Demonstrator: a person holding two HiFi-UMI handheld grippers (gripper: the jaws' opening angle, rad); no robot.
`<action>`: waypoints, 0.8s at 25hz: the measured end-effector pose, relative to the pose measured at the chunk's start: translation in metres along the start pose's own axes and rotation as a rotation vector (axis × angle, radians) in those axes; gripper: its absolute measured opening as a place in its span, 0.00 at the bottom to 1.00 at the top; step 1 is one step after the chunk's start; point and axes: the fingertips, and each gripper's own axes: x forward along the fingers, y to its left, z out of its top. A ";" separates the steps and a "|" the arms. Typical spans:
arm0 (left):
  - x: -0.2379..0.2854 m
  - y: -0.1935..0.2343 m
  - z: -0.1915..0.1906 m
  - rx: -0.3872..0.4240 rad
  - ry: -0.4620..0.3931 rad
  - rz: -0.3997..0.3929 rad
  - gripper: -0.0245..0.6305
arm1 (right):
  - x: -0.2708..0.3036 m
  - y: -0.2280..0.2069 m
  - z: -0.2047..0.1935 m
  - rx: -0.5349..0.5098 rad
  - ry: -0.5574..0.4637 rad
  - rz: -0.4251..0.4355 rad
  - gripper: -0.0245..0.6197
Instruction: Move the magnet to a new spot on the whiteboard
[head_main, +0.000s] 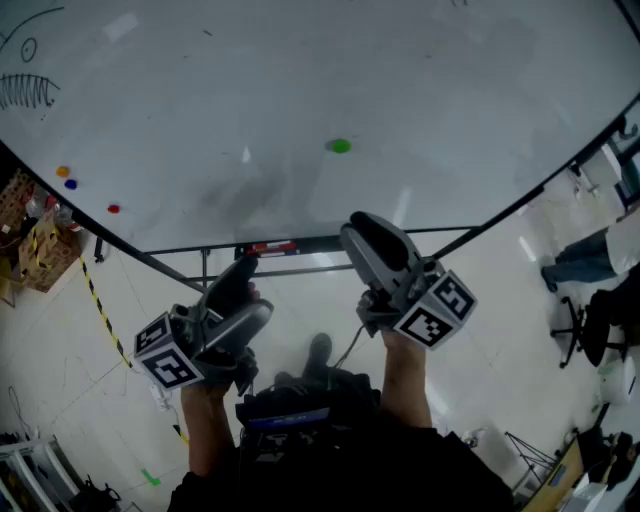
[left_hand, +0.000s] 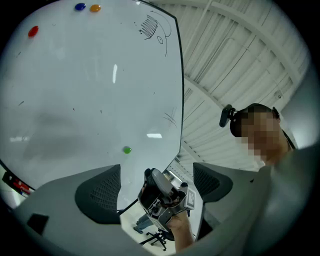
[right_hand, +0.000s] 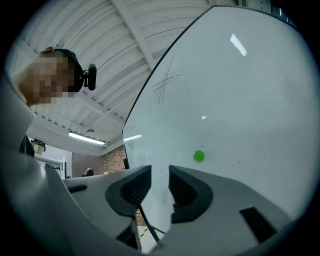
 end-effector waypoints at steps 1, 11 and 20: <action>0.008 0.004 0.001 0.001 0.000 0.004 0.72 | 0.002 -0.007 0.002 -0.007 0.003 -0.001 0.22; 0.048 0.028 0.003 0.013 -0.004 0.046 0.72 | 0.017 -0.058 0.012 -0.106 0.024 -0.062 0.22; 0.053 0.053 0.025 0.008 0.062 0.005 0.72 | 0.047 -0.085 0.017 -0.176 -0.001 -0.216 0.25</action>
